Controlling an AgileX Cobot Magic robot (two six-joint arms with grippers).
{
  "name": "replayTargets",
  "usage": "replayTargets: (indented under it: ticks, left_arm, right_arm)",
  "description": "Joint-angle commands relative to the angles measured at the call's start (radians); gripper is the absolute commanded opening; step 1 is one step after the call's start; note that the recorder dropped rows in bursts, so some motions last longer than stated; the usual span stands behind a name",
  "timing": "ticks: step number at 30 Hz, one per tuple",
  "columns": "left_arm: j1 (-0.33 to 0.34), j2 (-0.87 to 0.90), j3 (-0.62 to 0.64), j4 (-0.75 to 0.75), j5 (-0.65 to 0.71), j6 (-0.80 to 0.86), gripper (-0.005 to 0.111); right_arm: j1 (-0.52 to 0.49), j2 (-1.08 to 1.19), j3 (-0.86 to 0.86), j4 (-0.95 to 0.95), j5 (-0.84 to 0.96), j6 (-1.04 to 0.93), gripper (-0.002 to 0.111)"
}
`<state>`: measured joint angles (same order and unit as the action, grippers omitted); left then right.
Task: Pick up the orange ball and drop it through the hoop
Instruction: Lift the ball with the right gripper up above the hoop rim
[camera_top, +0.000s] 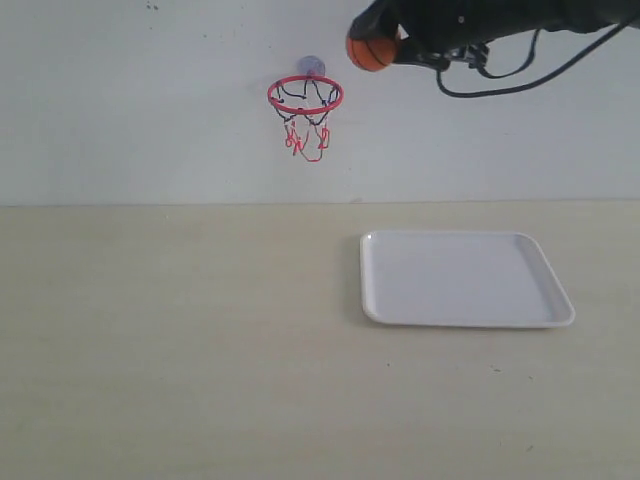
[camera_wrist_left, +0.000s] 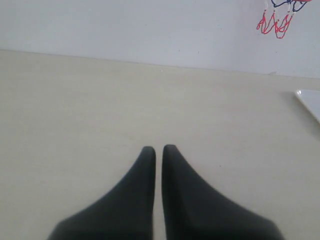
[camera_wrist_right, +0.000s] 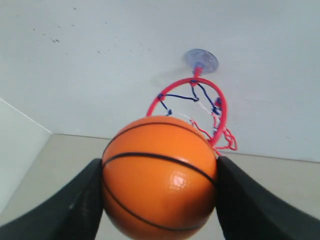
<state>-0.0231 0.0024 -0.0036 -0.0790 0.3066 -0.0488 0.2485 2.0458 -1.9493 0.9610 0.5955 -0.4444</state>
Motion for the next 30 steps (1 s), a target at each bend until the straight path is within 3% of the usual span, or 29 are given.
replayTargets:
  ticks: [1,12,27,30]
  left_arm:
    - [0.002,-0.002,0.004,0.001,-0.002,0.005,0.004]
    - [0.002,-0.002,0.004,0.001,-0.002,0.005,0.004]
    - [0.002,-0.002,0.004,0.001,-0.002,0.005,0.004]
    - [0.002,-0.002,0.004,0.001,-0.002,0.005,0.004]
  right_arm:
    - [0.023,0.112,-0.163,0.007,0.002,0.078,0.0]
    - [0.03,0.325,-0.428,0.033,0.043,0.162,0.0]
    - [0.083,0.338,-0.448,0.063,-0.063,0.133,0.0]
    - [0.089,0.338,-0.448,0.063,-0.071,0.094,0.007]
